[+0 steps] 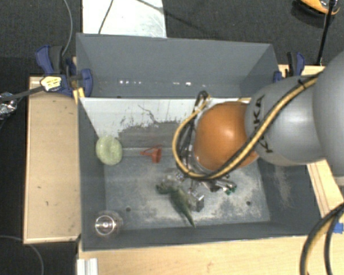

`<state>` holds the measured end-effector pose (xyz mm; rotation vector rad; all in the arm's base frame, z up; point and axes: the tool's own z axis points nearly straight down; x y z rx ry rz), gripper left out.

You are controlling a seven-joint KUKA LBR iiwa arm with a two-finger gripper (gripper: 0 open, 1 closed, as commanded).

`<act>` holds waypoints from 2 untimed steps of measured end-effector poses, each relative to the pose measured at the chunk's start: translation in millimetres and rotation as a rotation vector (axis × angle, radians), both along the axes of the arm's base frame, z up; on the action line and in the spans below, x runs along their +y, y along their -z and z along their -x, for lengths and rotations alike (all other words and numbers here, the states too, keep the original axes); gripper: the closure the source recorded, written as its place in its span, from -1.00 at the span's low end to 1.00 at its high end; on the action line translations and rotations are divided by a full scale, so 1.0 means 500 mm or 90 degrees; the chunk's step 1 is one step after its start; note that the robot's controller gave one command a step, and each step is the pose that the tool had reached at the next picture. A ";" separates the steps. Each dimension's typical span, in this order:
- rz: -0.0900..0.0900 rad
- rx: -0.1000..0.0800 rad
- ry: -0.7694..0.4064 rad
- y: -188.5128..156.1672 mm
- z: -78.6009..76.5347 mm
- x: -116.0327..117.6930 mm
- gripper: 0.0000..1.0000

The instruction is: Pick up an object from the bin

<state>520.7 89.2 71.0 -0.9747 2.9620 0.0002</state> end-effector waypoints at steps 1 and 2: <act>0.000 0.000 -0.012 0.000 0.000 -0.001 1.00; 0.000 0.000 -0.015 -0.001 0.001 -0.002 1.00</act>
Offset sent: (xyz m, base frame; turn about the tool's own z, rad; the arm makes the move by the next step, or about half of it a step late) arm -0.0097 -0.0061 0.0997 -0.0521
